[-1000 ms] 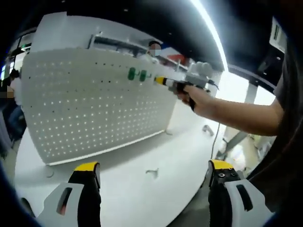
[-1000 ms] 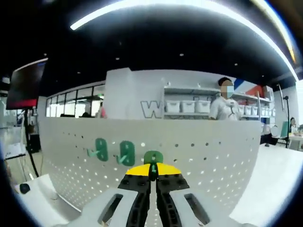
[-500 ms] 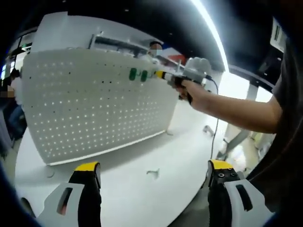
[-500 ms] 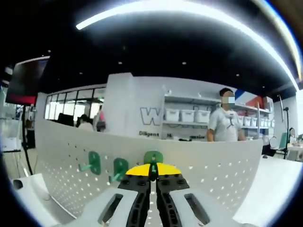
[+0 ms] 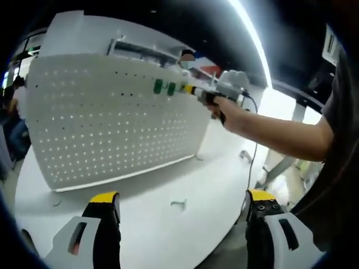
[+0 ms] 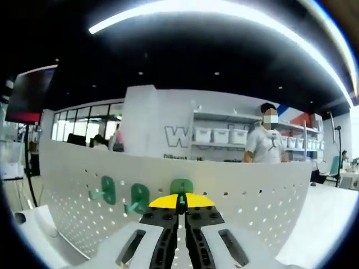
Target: Insert the hook assembly into the mounting plate slot until the hook locks in place.
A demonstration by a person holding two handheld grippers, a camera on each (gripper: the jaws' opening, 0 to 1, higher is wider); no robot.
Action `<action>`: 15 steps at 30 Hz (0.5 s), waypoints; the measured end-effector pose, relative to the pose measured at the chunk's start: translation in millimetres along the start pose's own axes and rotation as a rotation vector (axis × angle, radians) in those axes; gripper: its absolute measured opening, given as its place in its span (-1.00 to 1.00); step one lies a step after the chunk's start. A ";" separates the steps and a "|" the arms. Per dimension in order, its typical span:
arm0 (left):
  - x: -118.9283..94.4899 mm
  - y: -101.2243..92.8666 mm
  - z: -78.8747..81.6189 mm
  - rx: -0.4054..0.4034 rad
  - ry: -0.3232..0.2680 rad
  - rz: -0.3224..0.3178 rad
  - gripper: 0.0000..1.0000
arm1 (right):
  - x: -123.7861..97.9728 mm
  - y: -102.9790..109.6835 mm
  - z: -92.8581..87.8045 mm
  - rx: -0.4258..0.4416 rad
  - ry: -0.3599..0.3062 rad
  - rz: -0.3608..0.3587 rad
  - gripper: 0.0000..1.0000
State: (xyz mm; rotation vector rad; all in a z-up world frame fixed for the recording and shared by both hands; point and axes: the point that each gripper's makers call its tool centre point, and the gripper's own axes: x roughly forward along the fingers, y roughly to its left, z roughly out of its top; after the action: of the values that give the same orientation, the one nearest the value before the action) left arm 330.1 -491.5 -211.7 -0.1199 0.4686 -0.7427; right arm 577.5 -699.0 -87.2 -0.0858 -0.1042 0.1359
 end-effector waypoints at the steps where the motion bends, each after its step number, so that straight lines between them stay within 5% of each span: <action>1: 0.1 0.2 0.2 0.000 0.000 0.001 0.88 | 0.1 -0.2 -0.2 0.001 -0.003 0.002 -0.99; 15: -0.2 2.3 0.4 -0.009 0.007 0.003 0.87 | 1.1 -0.6 -10.3 0.022 0.007 0.003 -0.99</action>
State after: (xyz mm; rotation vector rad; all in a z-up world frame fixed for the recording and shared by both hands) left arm 331.6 -489.6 -211.9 -0.1249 0.4783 -0.7387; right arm 579.8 -700.2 -97.2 -0.0649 -0.0952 0.1394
